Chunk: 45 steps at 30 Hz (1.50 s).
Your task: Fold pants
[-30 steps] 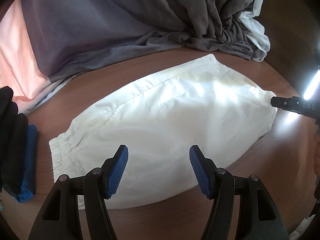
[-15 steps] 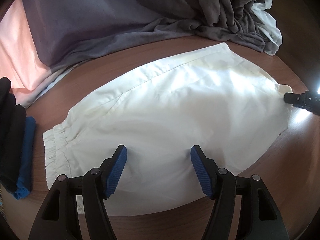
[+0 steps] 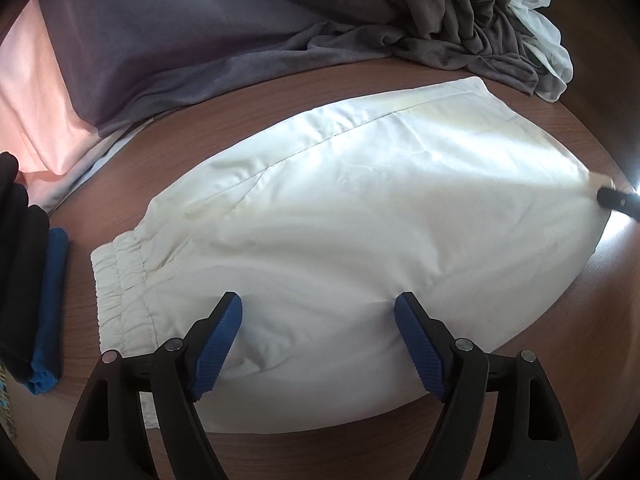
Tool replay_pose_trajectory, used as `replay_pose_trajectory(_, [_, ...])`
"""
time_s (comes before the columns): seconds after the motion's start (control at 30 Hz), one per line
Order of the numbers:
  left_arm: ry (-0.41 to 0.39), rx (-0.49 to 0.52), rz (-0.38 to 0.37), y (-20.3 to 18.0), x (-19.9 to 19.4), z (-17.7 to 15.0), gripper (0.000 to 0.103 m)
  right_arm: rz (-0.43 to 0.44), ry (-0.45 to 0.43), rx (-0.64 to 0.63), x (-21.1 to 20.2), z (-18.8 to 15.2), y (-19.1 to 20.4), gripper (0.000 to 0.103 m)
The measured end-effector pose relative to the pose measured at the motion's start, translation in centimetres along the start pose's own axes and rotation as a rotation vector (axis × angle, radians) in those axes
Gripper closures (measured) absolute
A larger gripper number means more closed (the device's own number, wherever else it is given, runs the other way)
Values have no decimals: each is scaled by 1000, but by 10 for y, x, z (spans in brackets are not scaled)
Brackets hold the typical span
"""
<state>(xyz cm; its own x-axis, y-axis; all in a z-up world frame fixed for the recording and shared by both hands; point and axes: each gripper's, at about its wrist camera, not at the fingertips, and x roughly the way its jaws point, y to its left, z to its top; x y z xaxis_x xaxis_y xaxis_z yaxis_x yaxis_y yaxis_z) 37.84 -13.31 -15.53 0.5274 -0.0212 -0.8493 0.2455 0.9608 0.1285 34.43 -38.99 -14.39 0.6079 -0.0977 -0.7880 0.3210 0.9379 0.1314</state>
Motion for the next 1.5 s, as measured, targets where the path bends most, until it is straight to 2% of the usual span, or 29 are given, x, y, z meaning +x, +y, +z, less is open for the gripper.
replay_pose_trajectory(0.2, [1,-8,-3,0,-2,0,23,-45,33,-6,9,-7,-1,90])
replay_pose_trajectory(0.27, [-24,2,15,0,-10,2,24,-52,32,-1,8,-8,-2,89])
replay_pose_trajectory(0.33, [-68,28,13,-2,-22,8,24,-52,10,20,2,-6,-5,72])
replay_pose_trajectory(0.4, [-143,90,-8,-5,-39,20,24,-74,-33,36,-9,-4,-8,61])
replay_pose_trajectory(0.53, [-271,248,-71,-16,-57,50,24,-75,-96,68,-28,-2,-12,61])
replay_pose_trajectory(0.7, [-327,355,-182,-28,-56,93,24,-84,-124,185,-43,-5,-17,61])
replay_pose_trajectory(0.87, [-312,444,-320,-37,-43,132,24,-89,-94,281,-42,-9,-15,61])
replay_pose_trajectory(1.07, [-286,594,-405,-58,-10,172,24,-109,-90,347,-27,-10,-9,61])
replay_pose_trajectory(1.2, [-244,674,-435,-77,17,183,26,-145,-103,381,-14,-13,-8,61])
replay_pose_trajectory(1.3, [-220,725,-469,-87,36,191,31,-170,-106,415,-8,-16,-11,61])
replay_pose_trajectory(1.43, [-155,743,-557,-96,57,203,38,-215,-128,447,-2,-15,-9,61])
replay_pose_trajectory(1.5, [-136,780,-569,-105,67,207,41,-231,-144,445,-2,-14,-7,61])
